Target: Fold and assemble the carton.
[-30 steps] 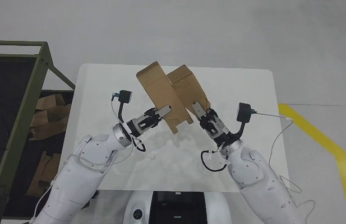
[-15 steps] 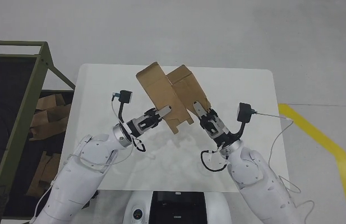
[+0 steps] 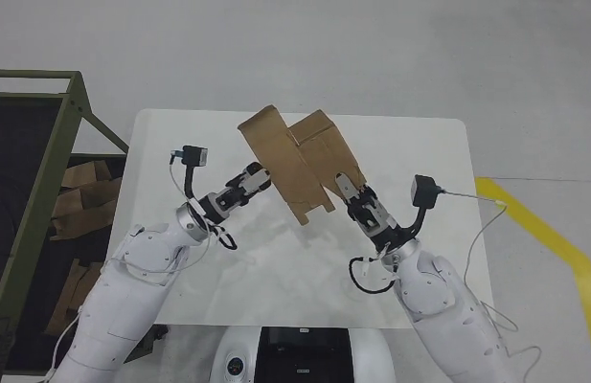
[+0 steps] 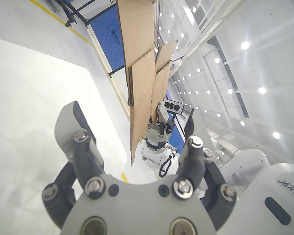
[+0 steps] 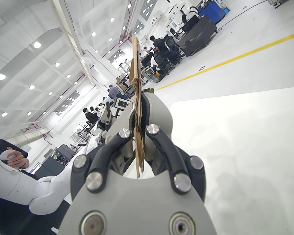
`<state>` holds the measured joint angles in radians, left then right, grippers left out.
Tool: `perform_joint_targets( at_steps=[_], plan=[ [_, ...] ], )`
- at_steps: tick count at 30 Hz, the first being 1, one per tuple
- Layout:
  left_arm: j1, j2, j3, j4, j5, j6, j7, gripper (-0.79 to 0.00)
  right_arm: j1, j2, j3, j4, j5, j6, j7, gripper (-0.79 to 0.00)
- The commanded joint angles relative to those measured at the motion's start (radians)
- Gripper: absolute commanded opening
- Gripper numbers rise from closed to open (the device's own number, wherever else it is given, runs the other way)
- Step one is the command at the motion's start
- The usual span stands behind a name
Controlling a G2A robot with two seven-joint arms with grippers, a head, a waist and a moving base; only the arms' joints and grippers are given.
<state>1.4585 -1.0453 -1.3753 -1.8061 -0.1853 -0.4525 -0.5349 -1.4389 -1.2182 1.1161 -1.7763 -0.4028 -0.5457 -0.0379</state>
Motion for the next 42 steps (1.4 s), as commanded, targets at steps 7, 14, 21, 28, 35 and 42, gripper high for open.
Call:
perform_joint_targets(
  at_steps=[7,14,21,28,35,42],
  plan=[
    [0.004,0.008,-0.057,0.028,-0.107,-0.058,-0.099,0.000,0.017,0.006,0.022,0.020,0.092,-0.048,0.130,-0.785],
    [0.005,0.011,-0.088,0.054,-0.204,-0.068,-0.162,0.000,0.019,0.014,0.050,0.021,0.152,-0.077,0.222,-0.785],
    [0.003,0.008,-0.081,0.065,-0.252,-0.064,-0.177,-0.117,0.020,0.020,0.059,0.015,0.182,-0.089,0.293,-0.785],
    [-0.007,0.006,-0.070,0.073,-0.253,-0.064,-0.192,-0.326,0.019,0.020,0.058,0.012,0.187,-0.092,0.308,-0.785],
    [-0.008,0.002,-0.062,0.075,-0.255,-0.066,-0.186,-0.502,0.018,0.020,0.055,0.012,0.186,-0.096,0.316,-0.785],
    [-0.002,0.000,-0.064,0.074,-0.252,-0.072,-0.177,-0.573,0.020,0.019,0.051,0.015,0.185,-0.096,0.316,-0.785]
  ],
)
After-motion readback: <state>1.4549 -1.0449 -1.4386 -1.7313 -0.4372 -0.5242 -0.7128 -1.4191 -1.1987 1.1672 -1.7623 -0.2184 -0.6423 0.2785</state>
